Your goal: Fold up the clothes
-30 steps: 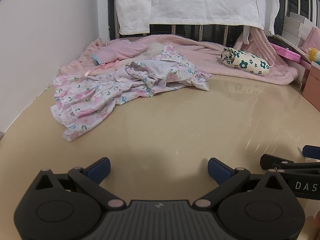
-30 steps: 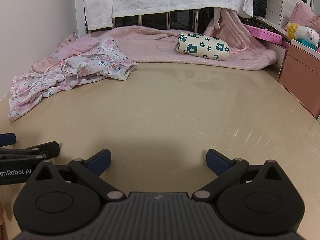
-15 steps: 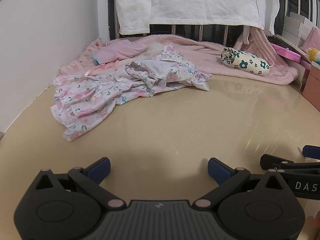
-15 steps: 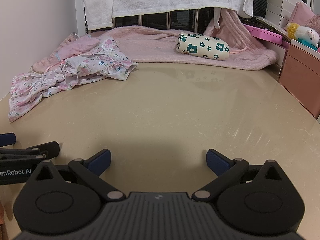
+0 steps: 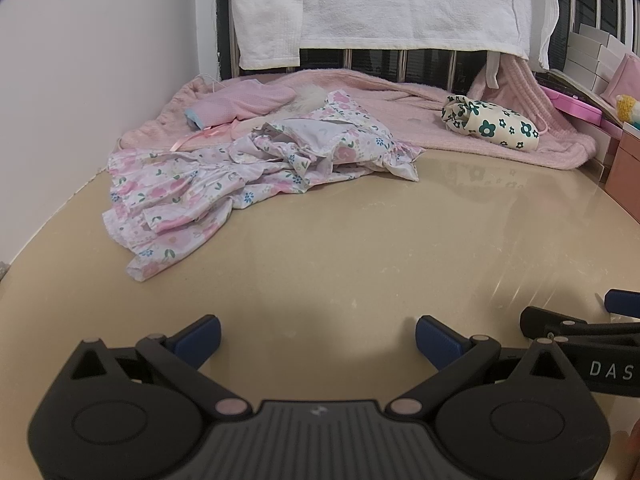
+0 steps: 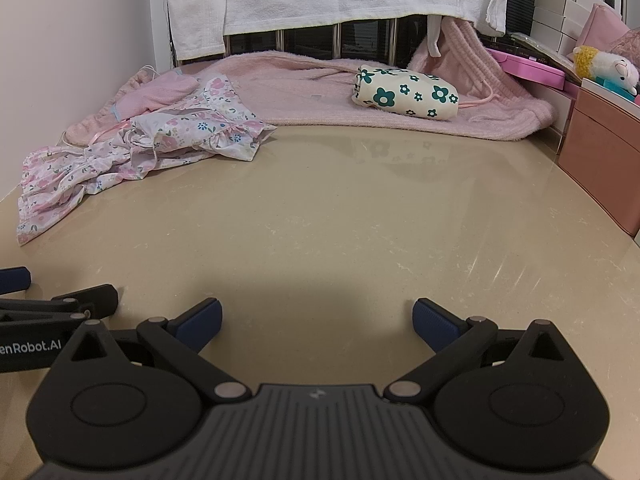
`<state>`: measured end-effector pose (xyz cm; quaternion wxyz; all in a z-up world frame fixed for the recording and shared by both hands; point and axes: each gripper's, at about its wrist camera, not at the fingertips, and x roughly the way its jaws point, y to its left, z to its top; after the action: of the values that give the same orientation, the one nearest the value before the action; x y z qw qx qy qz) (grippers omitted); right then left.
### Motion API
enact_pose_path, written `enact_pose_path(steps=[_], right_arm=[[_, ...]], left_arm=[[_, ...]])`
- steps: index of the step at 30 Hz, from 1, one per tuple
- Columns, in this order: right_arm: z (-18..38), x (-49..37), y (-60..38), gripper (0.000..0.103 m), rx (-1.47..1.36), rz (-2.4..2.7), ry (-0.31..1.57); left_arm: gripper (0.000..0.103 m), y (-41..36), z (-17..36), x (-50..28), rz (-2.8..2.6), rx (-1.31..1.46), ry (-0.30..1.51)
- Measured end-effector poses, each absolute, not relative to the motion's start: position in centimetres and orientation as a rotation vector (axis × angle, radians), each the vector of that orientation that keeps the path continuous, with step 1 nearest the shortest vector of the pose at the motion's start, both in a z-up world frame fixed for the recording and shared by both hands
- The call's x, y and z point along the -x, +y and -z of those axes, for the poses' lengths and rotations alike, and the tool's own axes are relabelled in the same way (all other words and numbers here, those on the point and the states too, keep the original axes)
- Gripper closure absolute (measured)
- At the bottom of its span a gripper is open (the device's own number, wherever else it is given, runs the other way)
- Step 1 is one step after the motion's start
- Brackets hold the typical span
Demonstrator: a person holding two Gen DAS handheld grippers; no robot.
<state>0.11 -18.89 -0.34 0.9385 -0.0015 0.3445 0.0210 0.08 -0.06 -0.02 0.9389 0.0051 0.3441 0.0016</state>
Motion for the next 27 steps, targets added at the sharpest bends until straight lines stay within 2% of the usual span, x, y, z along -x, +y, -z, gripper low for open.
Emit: enact_pose_path(steps=[27], right_arm=[[0.41,-0.07,-18.89,0.001,0.004,-0.043,0.704]], left_arm=[[0.000,0.09,0.02,0.07,-0.004,-0.012,0.701]])
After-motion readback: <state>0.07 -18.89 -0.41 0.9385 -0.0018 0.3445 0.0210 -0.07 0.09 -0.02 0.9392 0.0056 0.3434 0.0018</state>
